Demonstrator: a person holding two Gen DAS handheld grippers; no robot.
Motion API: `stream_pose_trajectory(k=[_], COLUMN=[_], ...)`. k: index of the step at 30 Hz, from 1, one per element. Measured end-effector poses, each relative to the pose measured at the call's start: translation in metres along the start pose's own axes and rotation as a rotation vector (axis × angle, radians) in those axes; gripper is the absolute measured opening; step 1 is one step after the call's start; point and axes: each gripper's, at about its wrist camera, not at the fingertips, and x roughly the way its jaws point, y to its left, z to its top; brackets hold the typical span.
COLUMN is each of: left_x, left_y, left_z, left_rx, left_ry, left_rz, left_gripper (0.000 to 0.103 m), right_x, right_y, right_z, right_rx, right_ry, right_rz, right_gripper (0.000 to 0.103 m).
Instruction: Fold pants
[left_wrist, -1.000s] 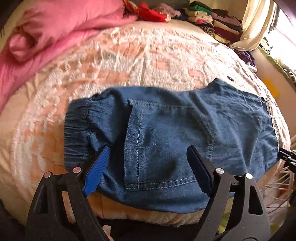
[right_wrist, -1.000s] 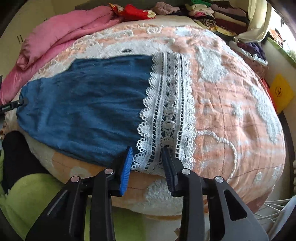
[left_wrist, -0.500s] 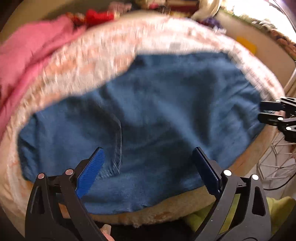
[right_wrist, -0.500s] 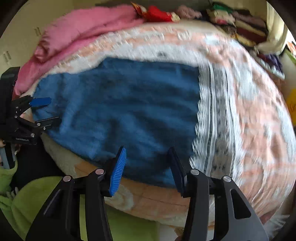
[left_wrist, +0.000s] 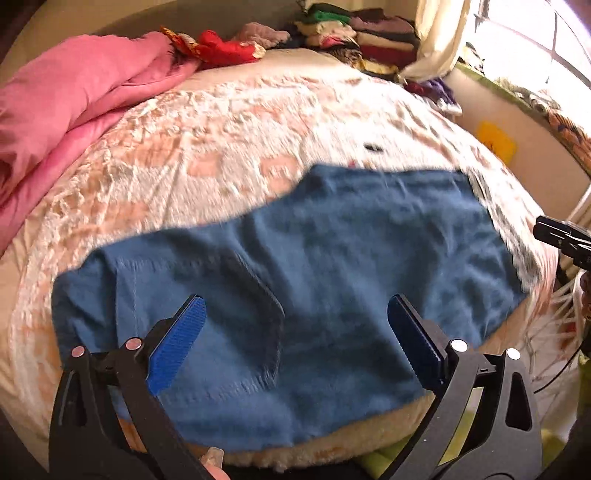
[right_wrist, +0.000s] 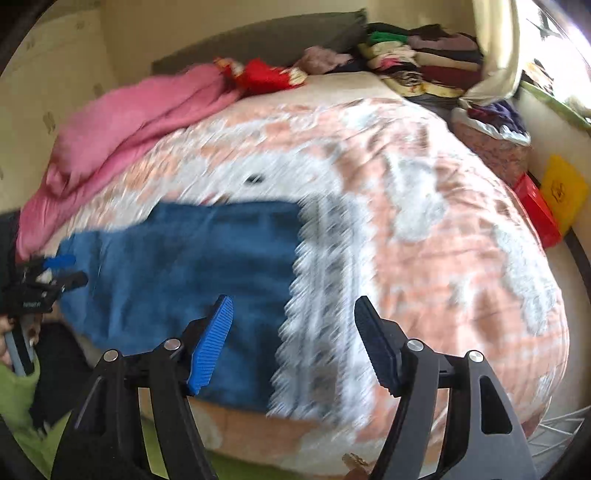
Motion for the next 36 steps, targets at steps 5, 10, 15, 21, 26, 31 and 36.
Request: stream_pose_trajectory(k=[5,10,15,21,26,31,36], left_x=[0.008,0.036,0.074,0.105,0.107,0.108,0.097], left_y=[-0.006,-0.022,-0.034,-0.03,-0.029,-0.029,-0.026], left_z=[0.034,0.059,0.067,0.064,0.06,0.06,0.056], left_rx=[0.011,0.002,0.015,0.029,0.025,0.026,0.02], left_ry=[-0.036,-0.002,0.057,0.075,0.043,0.018,-0.012], left_rz=[-0.029,-0.117,-0.12,-0.024,-0.011,-0.006,-0.006], left_gripper=[0.083,0.065,0.065,0.067,0.072,0.075,0.077], right_x=[0.023,0.07,0.111,0.111,0.092,0.128,0.101], right_y=[-0.039,-0.069,-0.075,-0.063,-0.06,-0.051,-0.045], right_z=[0.035,0.065,0.073,0.07,0.081,0.074,0.074], right_rx=[0.065,0.135,0.141,0.086,0.035,-0.031,-0.05], right_ry=[-0.011,0.043,0.1,0.075,0.004,0.08,0.018], right_rz=[-0.012,0.071,0.103,0.163,0.103,-0.02,-0.078], right_gripper=[0.067,0.067,0.052,0.02,0.019,0.02,0.038])
